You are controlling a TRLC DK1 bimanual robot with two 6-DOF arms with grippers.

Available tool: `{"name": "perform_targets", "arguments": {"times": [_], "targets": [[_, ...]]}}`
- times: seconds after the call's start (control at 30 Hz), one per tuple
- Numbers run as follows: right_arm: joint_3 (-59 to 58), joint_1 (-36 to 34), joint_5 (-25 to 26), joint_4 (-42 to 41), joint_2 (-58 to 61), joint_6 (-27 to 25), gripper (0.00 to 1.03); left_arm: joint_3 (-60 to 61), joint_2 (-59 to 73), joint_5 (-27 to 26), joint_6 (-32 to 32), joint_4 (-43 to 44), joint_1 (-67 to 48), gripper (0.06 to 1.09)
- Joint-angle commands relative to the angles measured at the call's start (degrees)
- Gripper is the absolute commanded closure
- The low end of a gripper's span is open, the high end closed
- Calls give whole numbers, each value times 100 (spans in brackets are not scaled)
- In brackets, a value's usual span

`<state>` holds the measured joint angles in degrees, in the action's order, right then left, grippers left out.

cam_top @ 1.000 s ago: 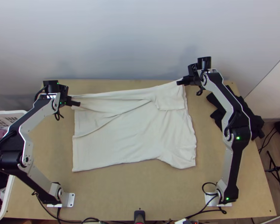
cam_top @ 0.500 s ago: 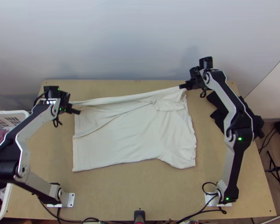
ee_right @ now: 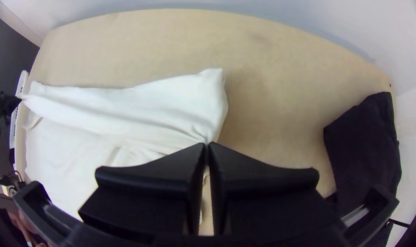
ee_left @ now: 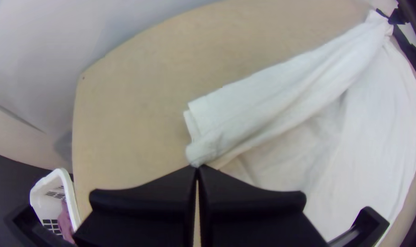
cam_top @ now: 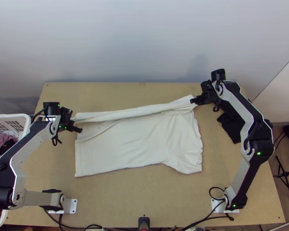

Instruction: Fold the t-shirt

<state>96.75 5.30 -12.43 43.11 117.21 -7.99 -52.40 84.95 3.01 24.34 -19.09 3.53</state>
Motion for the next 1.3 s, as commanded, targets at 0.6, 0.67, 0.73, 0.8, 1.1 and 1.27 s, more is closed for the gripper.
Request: {"name": "perform_targets", "arguments": {"times": [0.6, 0.67, 0.73, 0.8, 1.1, 1.27], "targets": [[-684, 68, -5, -286, 109, 52, 90, 635, 154, -28, -34, 239, -186, 100], [-657, 68, -5, -286, 162, 69, 78, 644, 154, -28, -61, 239, -186, 77], [-657, 68, -5, -268, 171, 78, 55, 679, 66, -19, -105, 257, -186, 35], [-649, 76, -5, -163, 144, 69, 40, 714, -66, 95, -122, 380, -177, 10], [-552, -47, -5, -31, -559, 8, 4, 424, -637, 148, -131, 380, 368, 10], [-666, -249, 3, 57, -910, -80, 4, 257, -1086, -169, 45, -68, 807, 10]]}}
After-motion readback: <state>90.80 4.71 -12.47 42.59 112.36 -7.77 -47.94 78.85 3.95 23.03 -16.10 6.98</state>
